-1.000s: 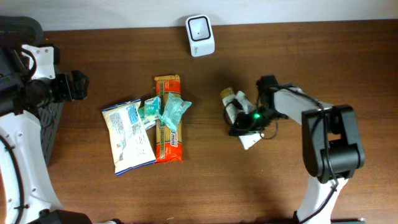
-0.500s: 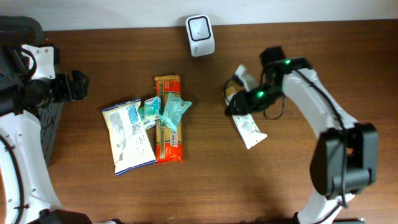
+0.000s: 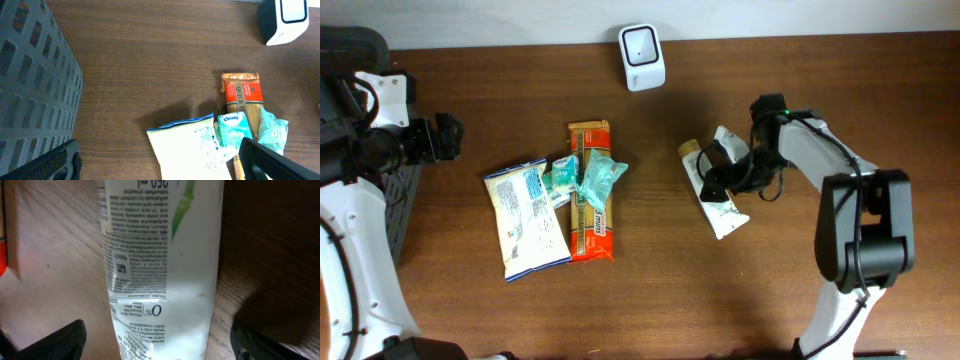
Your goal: Scan the item barcode
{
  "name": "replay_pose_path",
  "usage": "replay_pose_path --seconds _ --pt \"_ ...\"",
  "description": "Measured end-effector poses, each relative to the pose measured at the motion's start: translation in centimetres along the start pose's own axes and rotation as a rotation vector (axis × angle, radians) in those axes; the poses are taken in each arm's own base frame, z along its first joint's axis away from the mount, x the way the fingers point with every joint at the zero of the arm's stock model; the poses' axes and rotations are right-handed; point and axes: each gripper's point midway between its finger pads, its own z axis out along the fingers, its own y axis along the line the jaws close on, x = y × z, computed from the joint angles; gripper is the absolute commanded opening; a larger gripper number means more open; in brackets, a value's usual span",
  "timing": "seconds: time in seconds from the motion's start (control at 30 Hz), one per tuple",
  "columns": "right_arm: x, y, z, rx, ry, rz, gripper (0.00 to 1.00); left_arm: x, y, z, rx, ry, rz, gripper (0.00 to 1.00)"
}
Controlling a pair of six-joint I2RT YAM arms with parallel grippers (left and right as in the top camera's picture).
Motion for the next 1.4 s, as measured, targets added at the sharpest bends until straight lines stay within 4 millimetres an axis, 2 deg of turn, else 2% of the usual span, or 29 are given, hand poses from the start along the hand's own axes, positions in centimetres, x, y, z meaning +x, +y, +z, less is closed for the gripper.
replay_pose_path --seconds 0.03,0.07,0.1,0.13,0.17,0.37,0.47,0.57,0.67,0.7,0.73,0.77,0.8,0.83,0.97,1.07,1.13,1.17,1.23,1.4 --pt "-0.3 0.3 0.4 -0.026 -0.046 -0.021 0.56 0.0 0.0 0.0 0.0 0.0 0.0 0.99" --pt "-0.4 0.7 0.7 -0.061 -0.077 -0.033 0.48 0.0 0.0 0.0 0.0 0.001 0.0 0.99" --pt "-0.4 1.4 1.5 -0.122 -0.112 -0.038 0.19 0.0 0.0 0.0 0.0 0.0 0.0 0.99" --pt "0.2 2.7 2.1 -0.214 -0.118 -0.025 0.09 0.0 0.0 0.0 0.0 0.0 0.0 0.99" --pt "0.7 3.0 2.8 -0.254 -0.112 0.012 0.04 0.0 0.0 0.0 0.0 0.0 0.0 0.99" --pt "0.0 4.6 3.0 -0.42 -0.137 0.207 0.04 0.0 0.0 0.0 0.0 0.0 0.0 0.99" --pt "0.2 4.6 3.1 -0.412 -0.104 0.276 0.04 0.0 0.0 0.0 0.0 0.0 0.0 0.99" --pt "0.5 4.1 2.2 -0.29 0.006 0.333 0.04 0.0 0.0 0.0 0.0 0.001 0.0 0.99" --pt "0.4 2.3 0.5 -0.061 0.09 0.321 0.04 0.0 0.0 0.0 0.0 0.0 0.0 0.99" --pt "0.1 2.4 0.4 0.023 0.109 0.289 0.13 0.0 0.0 0.0 0.0 0.001 0.0 0.99" --pt "-0.1 2.6 0.5 0.066 0.117 0.262 0.26 0.0 0.0 0.0 0.0 0.0 0.0 0.99" --pt "-0.2 2.5 0.7 0.105 0.117 0.237 0.33 0.0 0.0 0.0 0.0 0.0 0.0 0.99" --pt "-0.4 2.4 1.0 0.129 0.116 0.222 0.35 0.0 0.0 0.0 0.0 0.0 0.0 0.99" --pt "-0.3 2.4 1.7 0.138 0.128 0.213 0.49 0.0 0.0 0.0 0.0 0.0 0.0 0.99" --pt "-0.7 3.5 2.6 0.05 0.118 0.224 0.55 0.0 0.0 0.0 0.0 0.001 0.0 0.99" --pt "-2.2 4.5 3.5 -0.049 0.03 0.196 0.54 0.0 0.0 0.0 0.0 0.0 0.0 0.99" --pt "-2.3 5.6 4.0 -0.123 -0.023 0.172 0.38 0.0 0.0 0.0 0.0 0.001 0.0 0.99" --pt "-2.0 5.9 4.3 -0.155 -0.027 0.177 0.04 0.0 0.0 0.0 0.0 0.001 0.0 0.99" --pt "-1.8 6.0 4.5 -0.172 -0.023 0.187 0.04 0.0 0.0 0.0 0.0 0.0 0.0 0.99" --pt "-1.4 6.9 3.5 -0.303 -0.017 0.251 0.04 0.0 0.0 0.0 0.0 0.0 0.0 0.99"
